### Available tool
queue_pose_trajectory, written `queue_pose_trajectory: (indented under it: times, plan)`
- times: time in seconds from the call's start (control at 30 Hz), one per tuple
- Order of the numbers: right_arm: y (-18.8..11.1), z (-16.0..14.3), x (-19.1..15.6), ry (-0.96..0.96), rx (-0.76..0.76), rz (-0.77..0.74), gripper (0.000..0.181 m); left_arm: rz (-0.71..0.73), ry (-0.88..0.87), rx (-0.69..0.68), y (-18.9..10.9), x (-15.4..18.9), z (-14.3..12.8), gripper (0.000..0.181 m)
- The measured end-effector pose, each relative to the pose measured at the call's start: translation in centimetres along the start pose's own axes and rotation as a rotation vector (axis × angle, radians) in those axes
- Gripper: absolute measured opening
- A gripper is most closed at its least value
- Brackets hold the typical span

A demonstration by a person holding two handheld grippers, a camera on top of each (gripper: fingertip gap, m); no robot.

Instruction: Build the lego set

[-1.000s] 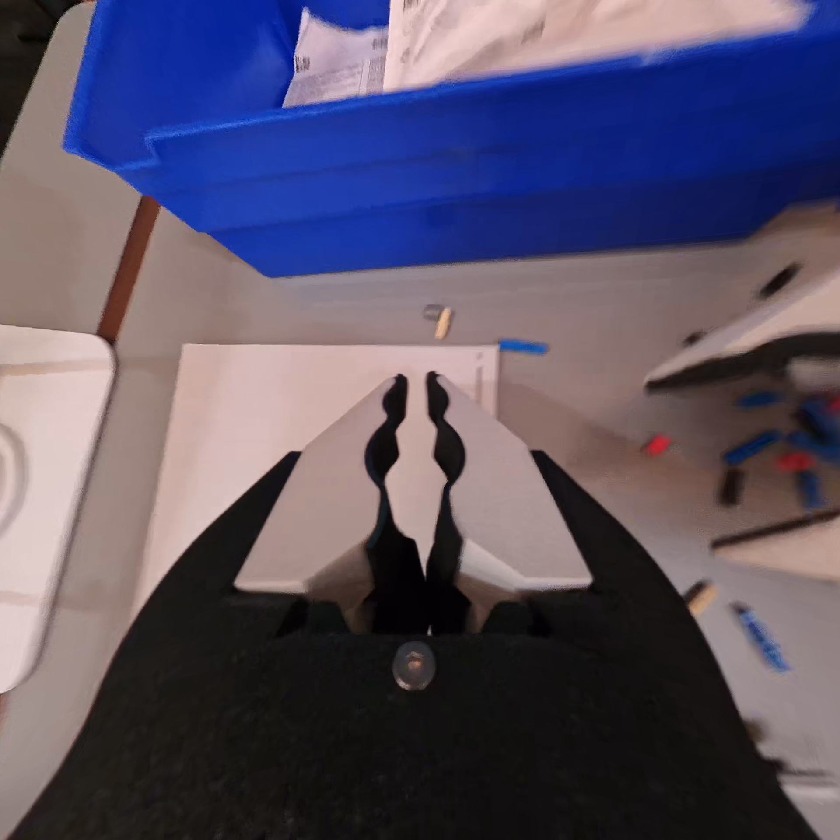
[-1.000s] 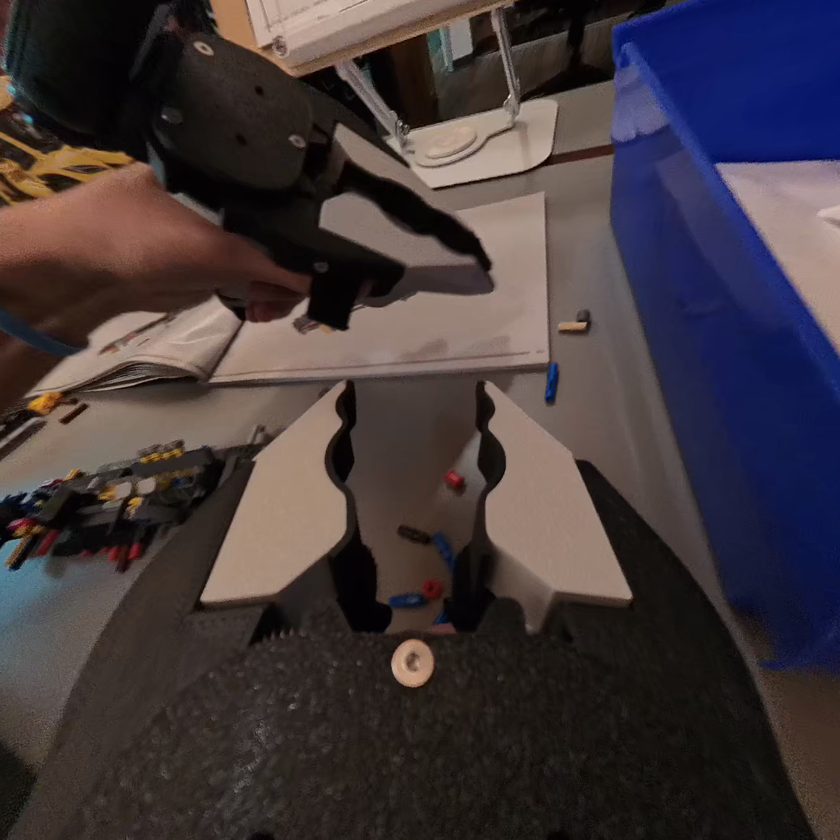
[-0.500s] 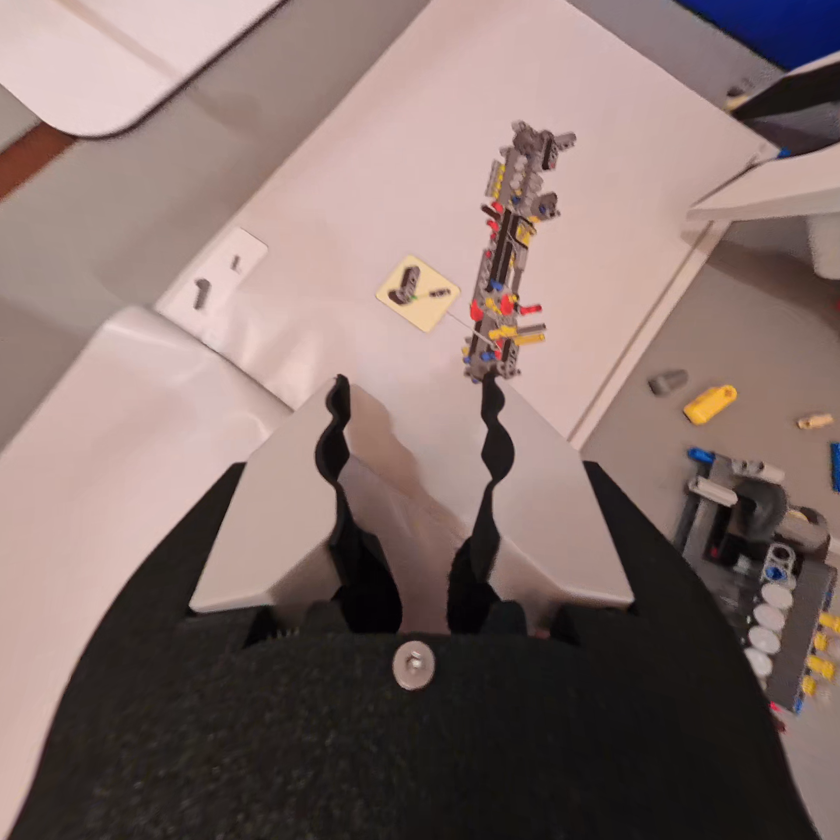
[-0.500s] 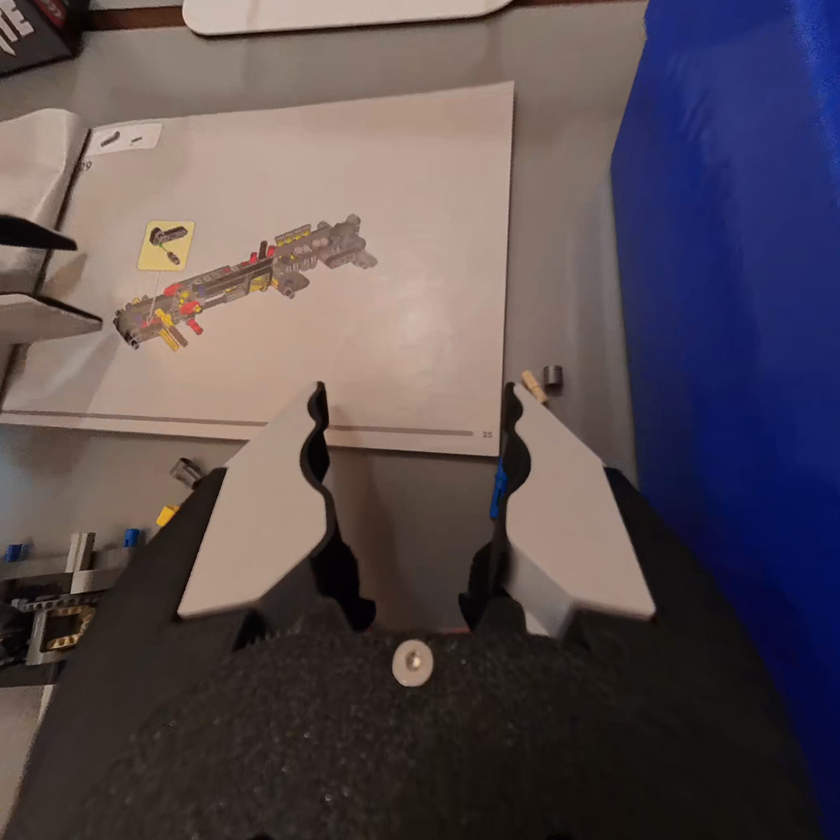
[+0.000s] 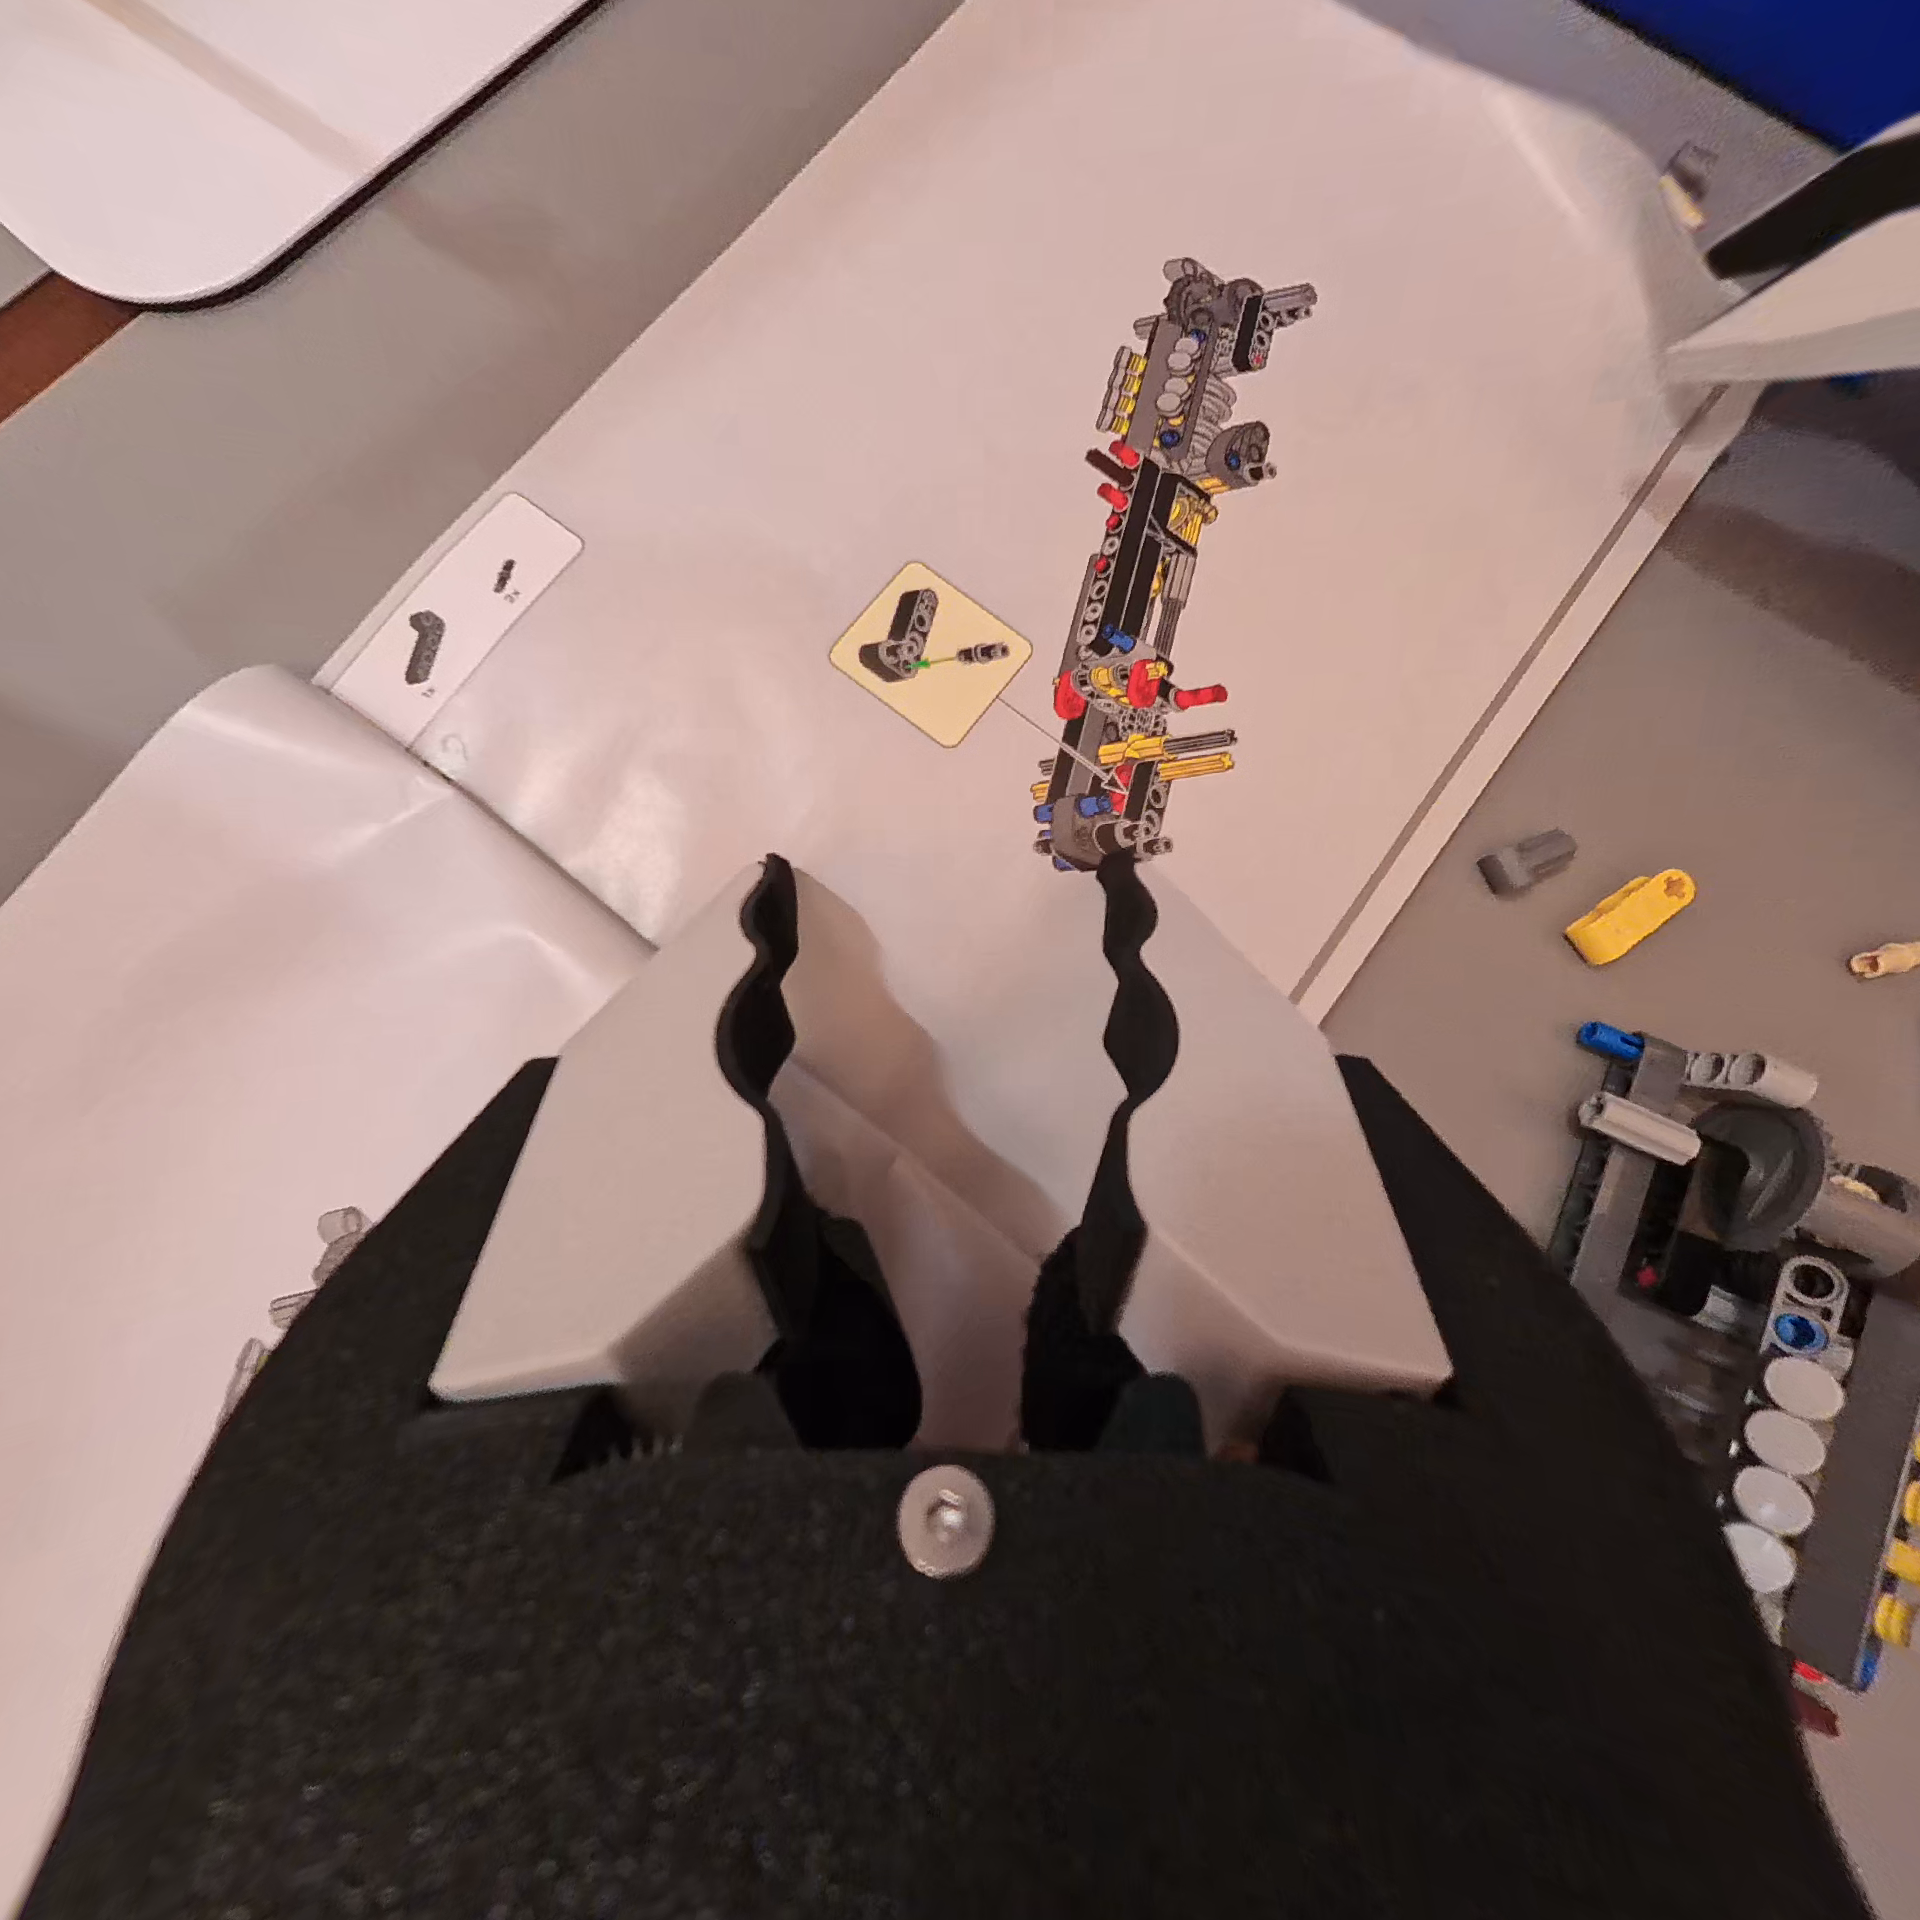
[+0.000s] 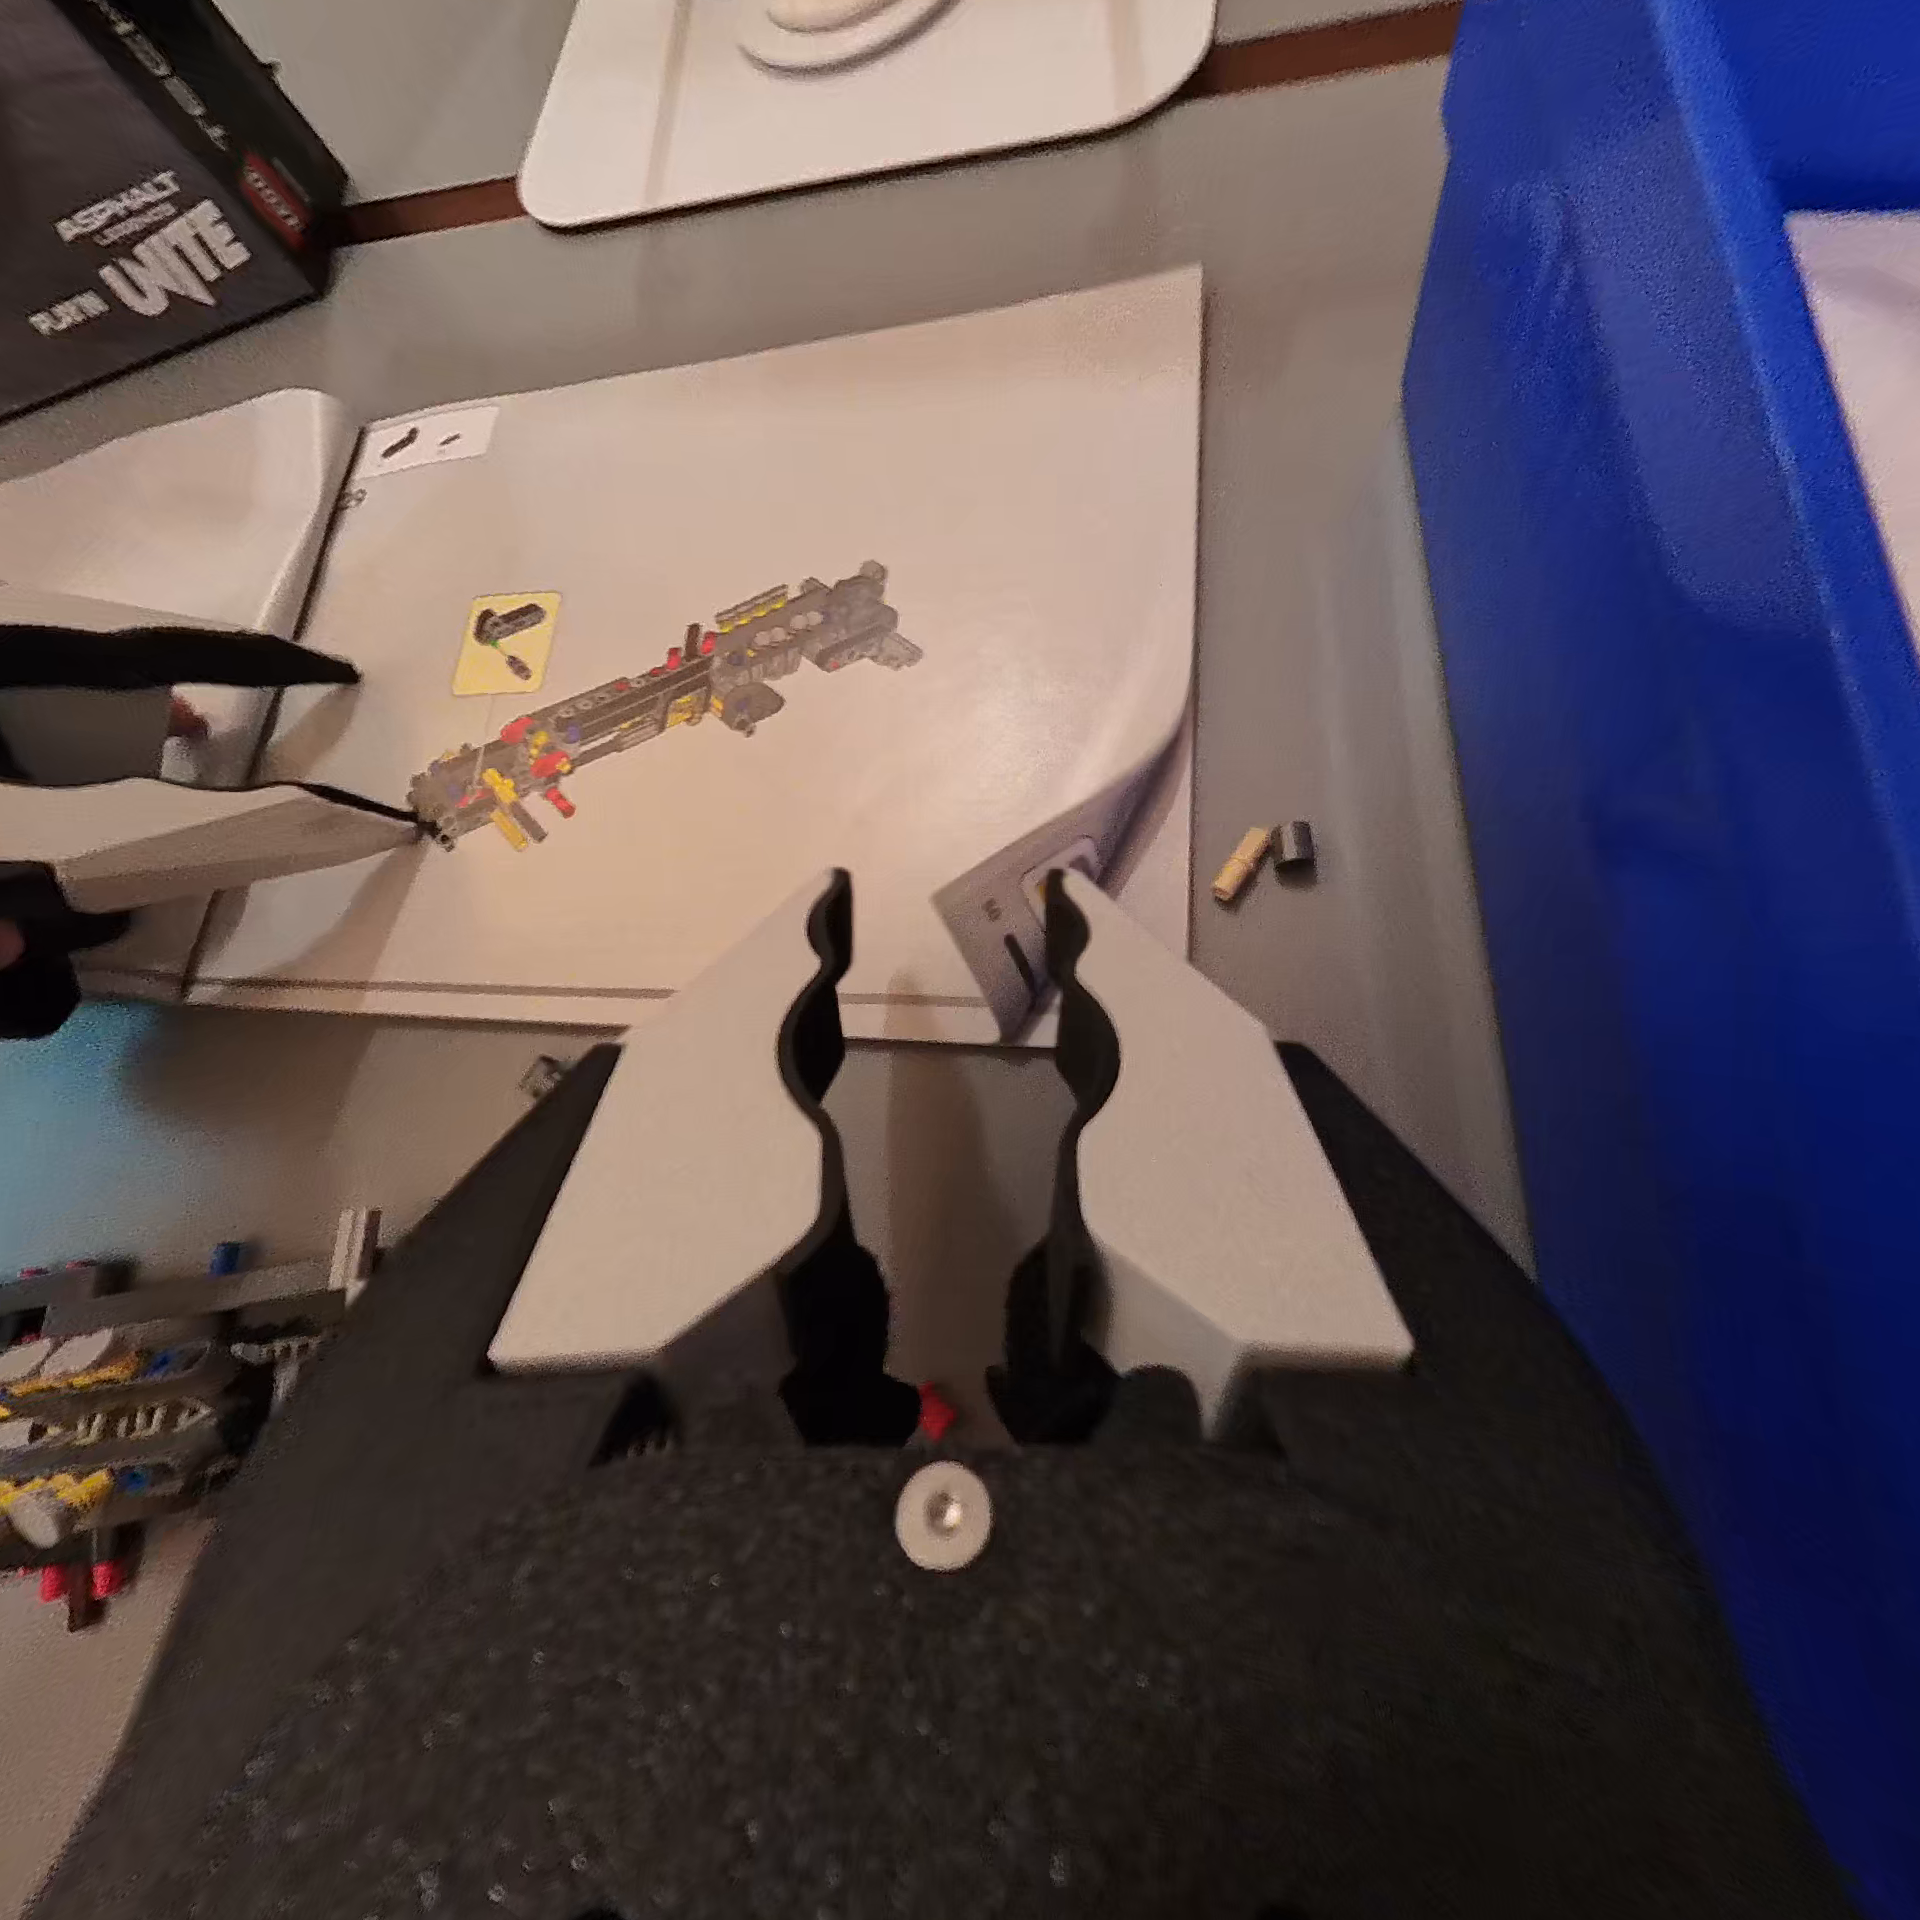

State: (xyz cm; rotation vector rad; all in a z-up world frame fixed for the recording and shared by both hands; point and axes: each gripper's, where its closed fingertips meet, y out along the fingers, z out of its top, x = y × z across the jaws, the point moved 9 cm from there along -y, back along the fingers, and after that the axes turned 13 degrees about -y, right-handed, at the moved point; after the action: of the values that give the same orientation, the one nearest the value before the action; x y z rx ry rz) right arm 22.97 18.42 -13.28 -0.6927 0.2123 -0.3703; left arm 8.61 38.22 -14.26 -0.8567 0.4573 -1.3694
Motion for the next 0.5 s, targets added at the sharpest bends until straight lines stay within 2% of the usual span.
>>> queue_pose_trajectory:
  times: [0.13,0.27,0.33,0.43,0.5]
  plan:
    - [0.3,0.0,1.0,-0.022,-0.105,-0.063,0.036,0.009,-0.001,0.005,0.1,0.1,-0.1,0.059]
    - [0.6,-0.1,1.1,-0.065,-0.174,-0.100,0.025,0.002,-0.005,0.005,0.0,0.1,-0.1,0.060]
    - [0.2,0.4,0.9,-0.119,-0.138,-0.133,0.006,-0.010,-0.013,0.002,0.0,0.1,0.0,0.061]
    - [-0.7,1.8,-0.8,-0.255,-0.053,-0.170,0.003,-0.108,-0.099,0.028,-0.5,0.1,0.5,0.052]
    - [-1.6,3.2,-3.5,-0.437,0.056,-0.168,0.001,-0.247,-0.216,0.084,-1.6,0.1,1.4,0.055]
